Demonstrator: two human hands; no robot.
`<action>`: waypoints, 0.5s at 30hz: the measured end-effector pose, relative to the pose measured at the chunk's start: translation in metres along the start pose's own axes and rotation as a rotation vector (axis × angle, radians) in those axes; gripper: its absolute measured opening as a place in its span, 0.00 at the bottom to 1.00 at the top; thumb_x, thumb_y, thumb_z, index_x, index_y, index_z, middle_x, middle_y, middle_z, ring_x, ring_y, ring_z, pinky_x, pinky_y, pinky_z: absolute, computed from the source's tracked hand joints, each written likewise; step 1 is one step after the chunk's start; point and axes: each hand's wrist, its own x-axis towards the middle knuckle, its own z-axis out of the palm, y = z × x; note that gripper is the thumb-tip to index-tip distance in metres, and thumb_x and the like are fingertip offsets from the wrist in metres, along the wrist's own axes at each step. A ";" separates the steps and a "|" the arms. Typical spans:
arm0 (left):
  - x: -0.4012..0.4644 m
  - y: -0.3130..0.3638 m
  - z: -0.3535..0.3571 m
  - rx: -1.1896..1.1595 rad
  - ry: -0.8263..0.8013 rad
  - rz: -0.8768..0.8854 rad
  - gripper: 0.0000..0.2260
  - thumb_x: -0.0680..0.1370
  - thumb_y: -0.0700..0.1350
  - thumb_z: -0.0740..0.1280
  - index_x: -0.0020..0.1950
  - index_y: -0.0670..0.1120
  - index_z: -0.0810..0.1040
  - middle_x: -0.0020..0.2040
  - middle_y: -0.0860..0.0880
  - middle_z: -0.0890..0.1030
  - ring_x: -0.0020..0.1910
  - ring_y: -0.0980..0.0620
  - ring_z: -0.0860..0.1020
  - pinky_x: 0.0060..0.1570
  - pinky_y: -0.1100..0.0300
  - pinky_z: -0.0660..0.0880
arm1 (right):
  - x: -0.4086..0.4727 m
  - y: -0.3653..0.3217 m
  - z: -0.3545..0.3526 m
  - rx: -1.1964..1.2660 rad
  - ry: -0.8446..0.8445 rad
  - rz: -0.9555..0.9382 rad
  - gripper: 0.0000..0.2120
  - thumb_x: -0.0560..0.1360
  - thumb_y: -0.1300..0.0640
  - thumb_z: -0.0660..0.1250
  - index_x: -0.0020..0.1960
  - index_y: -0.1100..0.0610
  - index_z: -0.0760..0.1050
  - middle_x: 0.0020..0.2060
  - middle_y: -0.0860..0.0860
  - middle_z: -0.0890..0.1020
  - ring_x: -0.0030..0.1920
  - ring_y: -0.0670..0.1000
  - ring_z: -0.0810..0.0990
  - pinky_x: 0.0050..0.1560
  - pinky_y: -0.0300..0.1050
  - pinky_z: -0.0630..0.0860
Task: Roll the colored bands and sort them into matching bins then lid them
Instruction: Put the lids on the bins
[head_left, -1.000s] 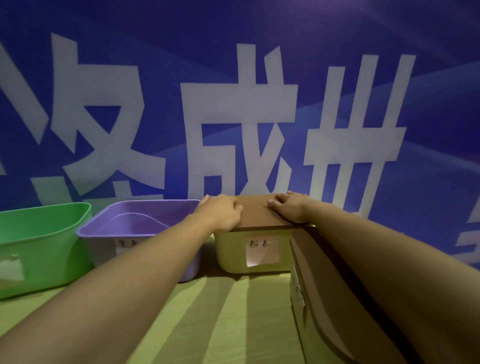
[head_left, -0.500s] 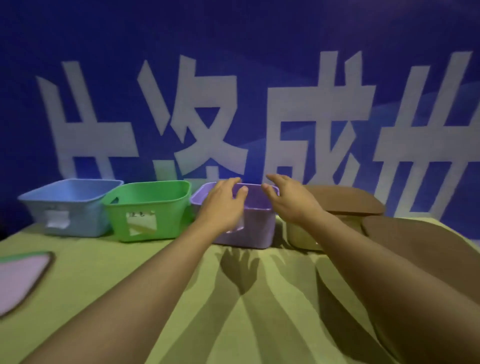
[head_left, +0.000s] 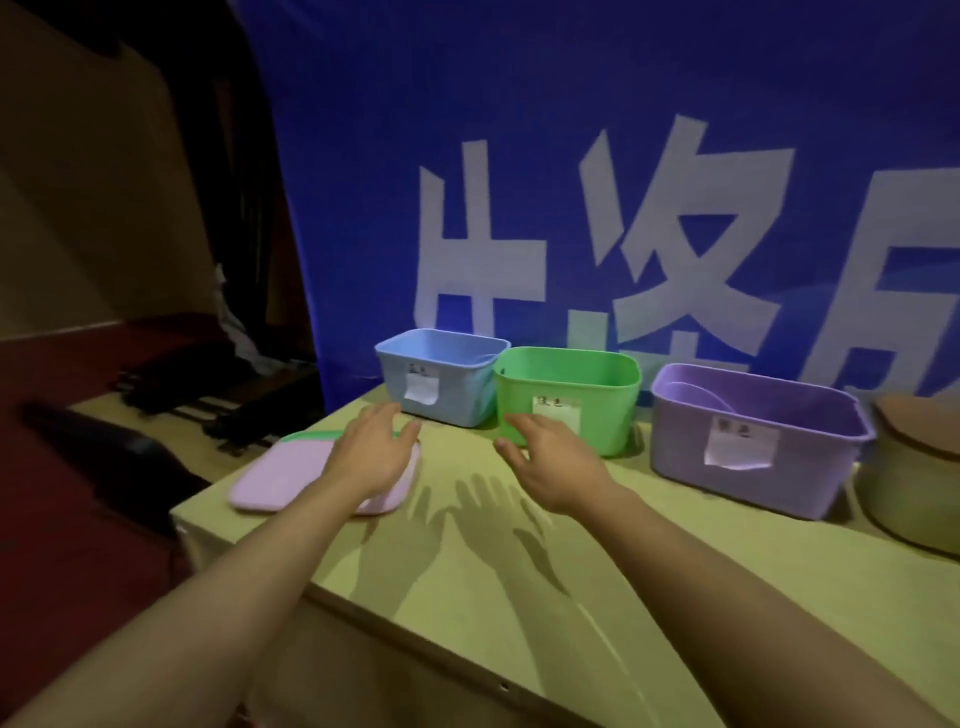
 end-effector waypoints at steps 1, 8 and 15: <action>0.003 -0.023 -0.007 0.007 0.003 -0.060 0.28 0.81 0.62 0.59 0.77 0.49 0.69 0.77 0.44 0.70 0.73 0.40 0.71 0.71 0.44 0.69 | 0.007 -0.014 0.015 0.010 -0.032 -0.002 0.27 0.85 0.40 0.54 0.80 0.52 0.63 0.77 0.54 0.70 0.75 0.57 0.68 0.73 0.50 0.66; 0.009 -0.141 -0.026 0.116 0.004 -0.481 0.37 0.79 0.64 0.64 0.80 0.44 0.60 0.79 0.38 0.63 0.76 0.36 0.63 0.72 0.44 0.65 | 0.040 -0.085 0.105 0.112 -0.317 0.079 0.32 0.84 0.36 0.53 0.82 0.51 0.57 0.73 0.57 0.74 0.71 0.61 0.73 0.68 0.53 0.71; 0.020 -0.166 -0.021 0.037 -0.035 -0.540 0.36 0.77 0.57 0.71 0.78 0.41 0.62 0.74 0.36 0.67 0.71 0.36 0.70 0.64 0.47 0.72 | 0.054 -0.110 0.128 0.208 -0.329 0.154 0.31 0.84 0.40 0.55 0.82 0.54 0.58 0.77 0.56 0.70 0.73 0.59 0.72 0.70 0.51 0.69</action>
